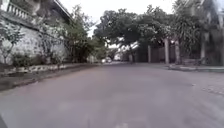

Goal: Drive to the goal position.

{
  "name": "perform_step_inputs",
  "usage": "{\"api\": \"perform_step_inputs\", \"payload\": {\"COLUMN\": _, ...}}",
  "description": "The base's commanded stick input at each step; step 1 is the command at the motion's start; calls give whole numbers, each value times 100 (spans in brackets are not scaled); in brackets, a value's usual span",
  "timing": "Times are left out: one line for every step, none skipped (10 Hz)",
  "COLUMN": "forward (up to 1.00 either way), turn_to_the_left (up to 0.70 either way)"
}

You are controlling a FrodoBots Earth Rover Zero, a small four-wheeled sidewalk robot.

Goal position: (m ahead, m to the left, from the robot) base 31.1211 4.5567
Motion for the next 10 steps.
{"api": "perform_step_inputs", "payload": {"forward": 100, "turn_to_the_left": 7}}
{"api": "perform_step_inputs", "payload": {"forward": 100, "turn_to_the_left": 7}}
{"api": "perform_step_inputs", "payload": {"forward": 100, "turn_to_the_left": 7}}
{"api": "perform_step_inputs", "payload": {"forward": 100, "turn_to_the_left": 7}}
{"api": "perform_step_inputs", "payload": {"forward": 100, "turn_to_the_left": 7}}
{"api": "perform_step_inputs", "payload": {"forward": 100, "turn_to_the_left": 7}}
{"api": "perform_step_inputs", "payload": {"forward": 100, "turn_to_the_left": 7}}
{"api": "perform_step_inputs", "payload": {"forward": 100, "turn_to_the_left": 7}}
{"api": "perform_step_inputs", "payload": {"forward": 100, "turn_to_the_left": 7}}
{"api": "perform_step_inputs", "payload": {"forward": 100, "turn_to_the_left": 7}}
